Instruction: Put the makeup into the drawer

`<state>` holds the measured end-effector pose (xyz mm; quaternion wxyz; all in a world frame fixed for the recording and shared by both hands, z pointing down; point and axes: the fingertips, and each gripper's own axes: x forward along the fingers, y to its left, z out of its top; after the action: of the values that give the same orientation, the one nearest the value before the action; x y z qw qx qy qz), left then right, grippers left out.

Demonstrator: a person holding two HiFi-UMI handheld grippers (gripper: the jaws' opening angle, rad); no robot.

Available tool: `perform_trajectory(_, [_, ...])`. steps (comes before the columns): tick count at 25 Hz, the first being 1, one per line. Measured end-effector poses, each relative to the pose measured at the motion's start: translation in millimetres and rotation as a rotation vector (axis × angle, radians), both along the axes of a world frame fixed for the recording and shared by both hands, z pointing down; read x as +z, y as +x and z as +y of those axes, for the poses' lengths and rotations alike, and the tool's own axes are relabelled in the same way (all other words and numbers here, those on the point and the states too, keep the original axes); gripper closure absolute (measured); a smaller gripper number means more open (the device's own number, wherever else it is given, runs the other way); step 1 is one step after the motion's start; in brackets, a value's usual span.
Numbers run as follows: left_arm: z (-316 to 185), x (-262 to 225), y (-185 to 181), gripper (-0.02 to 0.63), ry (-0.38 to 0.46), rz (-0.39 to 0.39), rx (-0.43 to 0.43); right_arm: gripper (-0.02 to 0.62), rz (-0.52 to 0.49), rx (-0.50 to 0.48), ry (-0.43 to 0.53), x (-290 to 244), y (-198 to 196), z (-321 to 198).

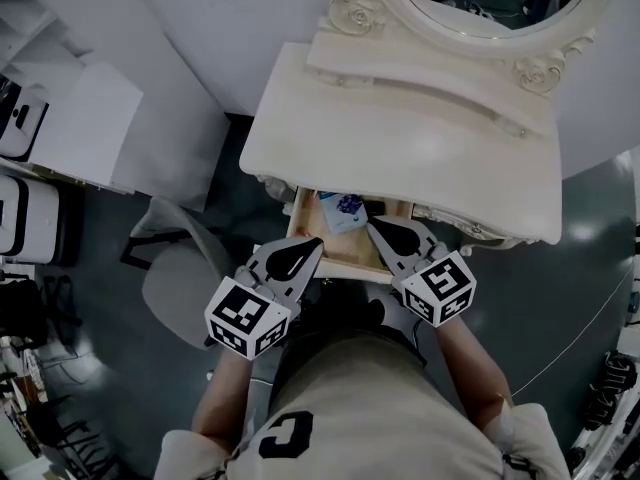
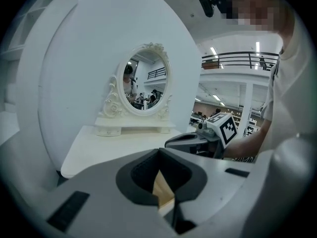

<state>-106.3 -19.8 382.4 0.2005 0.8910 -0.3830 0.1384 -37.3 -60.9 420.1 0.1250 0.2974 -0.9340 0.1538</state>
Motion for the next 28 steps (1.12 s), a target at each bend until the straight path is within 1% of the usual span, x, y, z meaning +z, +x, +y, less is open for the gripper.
perform_trajectory(2, [4, -4, 8, 0.554, 0.012, -0.003, 0.005, 0.568, -0.02, -0.011, 0.006, -10, 5, 6])
perform_trajectory(6, [14, -12, 22, 0.554, 0.032, 0.002, 0.014, 0.568, -0.002, -0.038, 0.052, -23, 14, 23])
perform_trajectory(9, [22, -18, 33, 0.554, 0.054, -0.005, 0.015, 0.568, -0.011, -0.053, 0.078, -32, 21, 34])
perform_trajectory(16, [42, -29, 58, 0.554, 0.08, -0.013, 0.009, 0.568, -0.039, -0.066, 0.093, -45, 45, 58])
perform_trajectory(20, [55, -32, 69, 0.554, 0.091, -0.006, -0.003, 0.568, -0.045, -0.092, 0.099, -48, 53, 75])
perform_trajectory(28, [83, -32, 81, 0.554, 0.08, -0.012, -0.042, 0.567, -0.068, -0.143, 0.096, -50, 62, 103])
